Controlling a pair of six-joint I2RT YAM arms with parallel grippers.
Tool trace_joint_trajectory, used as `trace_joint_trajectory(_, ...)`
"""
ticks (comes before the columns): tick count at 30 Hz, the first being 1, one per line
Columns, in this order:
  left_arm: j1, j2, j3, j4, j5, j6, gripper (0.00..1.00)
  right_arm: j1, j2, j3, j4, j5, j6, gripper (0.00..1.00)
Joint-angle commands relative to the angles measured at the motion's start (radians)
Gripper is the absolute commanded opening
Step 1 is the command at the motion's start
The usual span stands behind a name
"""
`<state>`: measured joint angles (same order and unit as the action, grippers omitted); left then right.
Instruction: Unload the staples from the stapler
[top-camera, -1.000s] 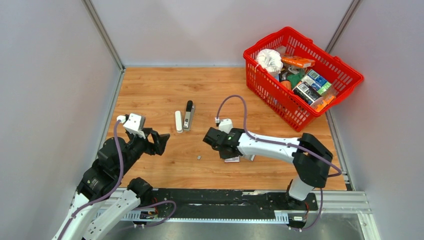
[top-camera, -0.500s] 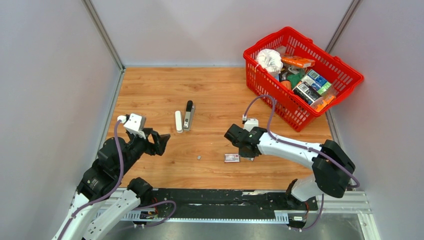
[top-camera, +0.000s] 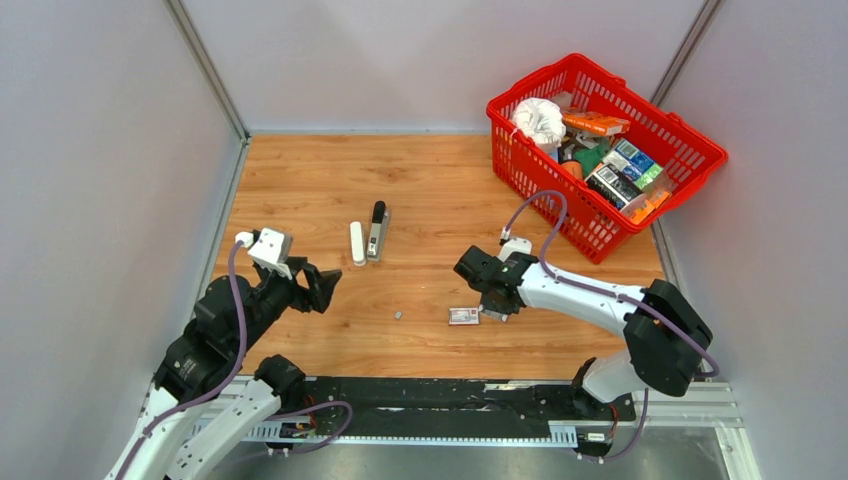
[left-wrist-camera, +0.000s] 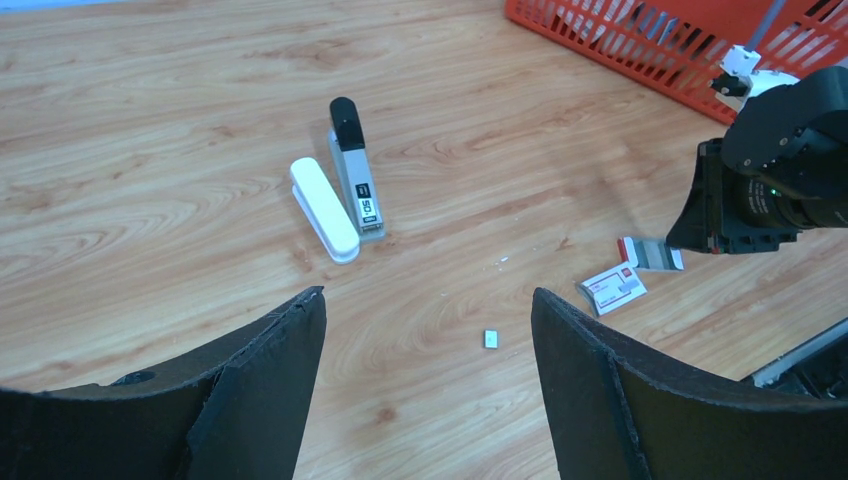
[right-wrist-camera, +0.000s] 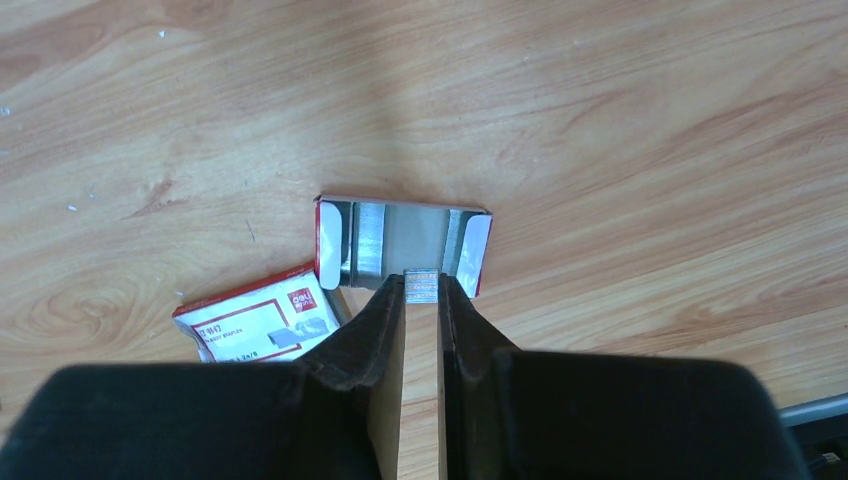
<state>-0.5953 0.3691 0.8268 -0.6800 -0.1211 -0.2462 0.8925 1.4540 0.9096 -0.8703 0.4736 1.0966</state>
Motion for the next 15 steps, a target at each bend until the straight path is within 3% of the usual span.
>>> trace_joint_trajectory(1, -0.003, -0.007, -0.005, 0.011, 0.021, 0.016, 0.82, -0.02, 0.011, -0.009, 0.027, 0.054, 0.071, 0.13)
trace_joint_trajectory(15, -0.004, -0.01, -0.006, 0.01, 0.023, 0.019, 0.82, -0.056, 0.06, -0.034, 0.117, -0.003, 0.066, 0.13)
